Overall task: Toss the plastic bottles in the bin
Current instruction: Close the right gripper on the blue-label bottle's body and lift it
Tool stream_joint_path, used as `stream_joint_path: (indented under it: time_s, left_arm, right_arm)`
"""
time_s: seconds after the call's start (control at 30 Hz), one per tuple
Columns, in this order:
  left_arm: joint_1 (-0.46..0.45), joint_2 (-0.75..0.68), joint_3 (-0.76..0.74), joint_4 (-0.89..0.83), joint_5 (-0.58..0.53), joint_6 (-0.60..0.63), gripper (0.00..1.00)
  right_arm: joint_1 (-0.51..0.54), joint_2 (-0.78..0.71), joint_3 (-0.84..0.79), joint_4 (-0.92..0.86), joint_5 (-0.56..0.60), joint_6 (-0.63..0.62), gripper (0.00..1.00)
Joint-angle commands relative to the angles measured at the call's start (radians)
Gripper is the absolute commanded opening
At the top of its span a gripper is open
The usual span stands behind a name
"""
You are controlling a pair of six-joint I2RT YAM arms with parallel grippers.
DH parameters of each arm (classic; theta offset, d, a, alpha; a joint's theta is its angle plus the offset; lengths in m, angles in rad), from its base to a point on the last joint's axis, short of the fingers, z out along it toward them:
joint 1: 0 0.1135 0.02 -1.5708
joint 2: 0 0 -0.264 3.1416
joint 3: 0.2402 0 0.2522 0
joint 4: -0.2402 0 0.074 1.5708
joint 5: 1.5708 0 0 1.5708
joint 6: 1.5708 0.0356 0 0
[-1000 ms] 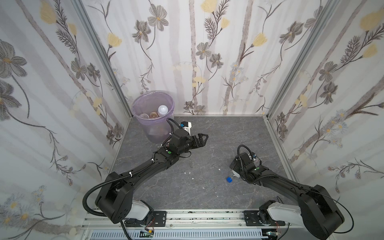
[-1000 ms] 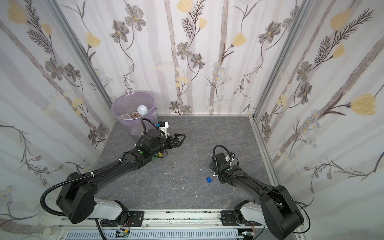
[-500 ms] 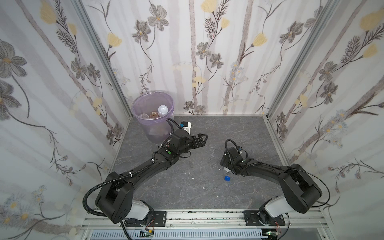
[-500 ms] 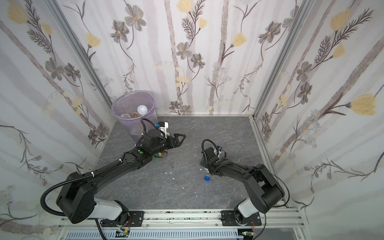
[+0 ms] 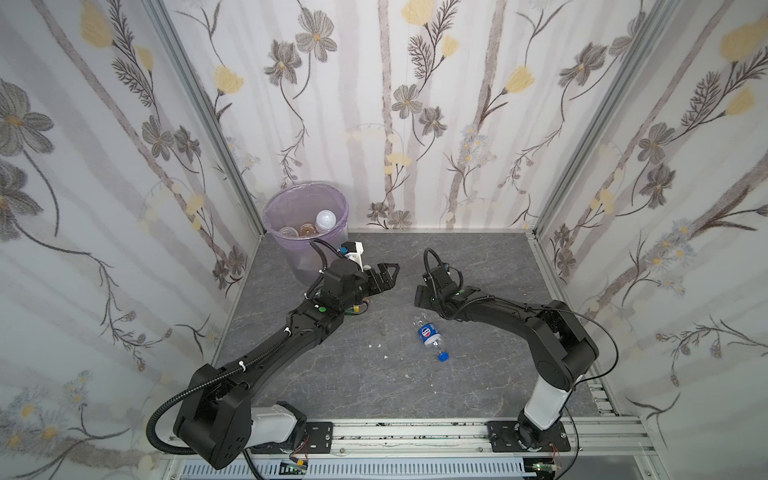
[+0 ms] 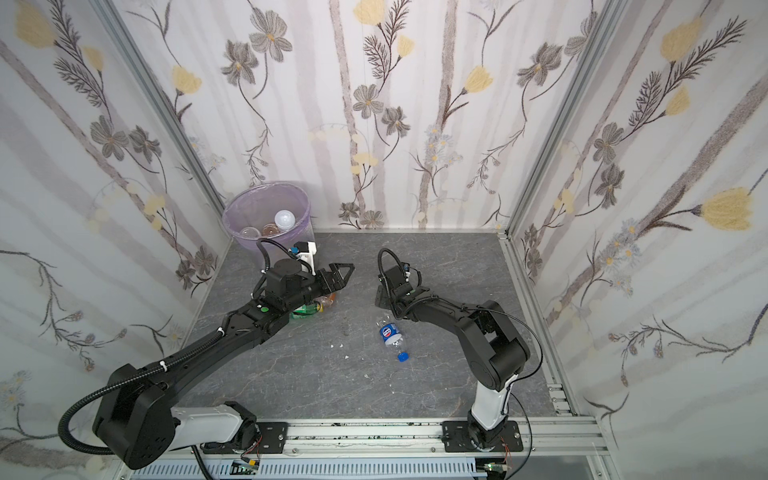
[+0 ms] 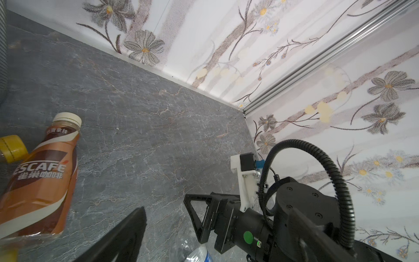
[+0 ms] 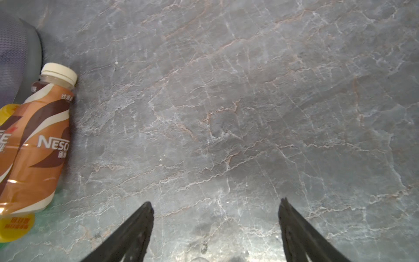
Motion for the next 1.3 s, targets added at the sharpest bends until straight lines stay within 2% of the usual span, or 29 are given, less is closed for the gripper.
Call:
stream_joint_path:
  time_s: [0.0, 0.13, 0.33, 0.4, 0.53, 0.77, 0.9, 1.07, 1.27]
  left_arm:
    - [0.008, -0.008, -0.006, -0.003, -0.007, -0.006, 1.00]
    - [0.019, 0.007, -0.006, -0.003, 0.010, -0.007, 1.00]
    - [0.045, 0.019, -0.007, -0.004, 0.014, -0.003, 1.00]
    - [0.060, 0.015, -0.008, -0.004, 0.015, -0.007, 1.00]
    - [0.090, -0.011, -0.008, -0.004, 0.029, -0.014, 1.00]
    - [0.103, -0.062, -0.032, -0.013, 0.041, -0.020, 1.00]
    - [0.108, -0.075, -0.043, -0.024, 0.043, -0.018, 1.00]
    - [0.110, -0.074, -0.035, -0.028, 0.042, -0.021, 1.00]
    - [0.111, -0.060, -0.024, -0.029, 0.051, -0.033, 1.00]
  right_arm:
    - [0.022, -0.066, -0.033, 0.003, -0.012, -0.078, 0.88]
    - [0.096, -0.163, -0.120, -0.008, -0.024, -0.133, 0.90]
    - [0.265, -0.284, -0.257, 0.023, -0.035, -0.172, 0.91]
    - [0.300, -0.272, -0.259, 0.035, -0.059, -0.184, 0.91]
    - [0.351, -0.176, -0.196, 0.002, -0.033, -0.194, 0.90]
    - [0.357, -0.053, -0.125, -0.036, 0.026, -0.196, 0.80]
    - [0.357, -0.038, -0.118, -0.033, 0.050, -0.202, 0.63]
    - [0.339, -0.024, -0.108, -0.033, 0.065, -0.215, 0.58]
    - [0.231, -0.033, -0.067, -0.033, 0.031, -0.233, 0.56]
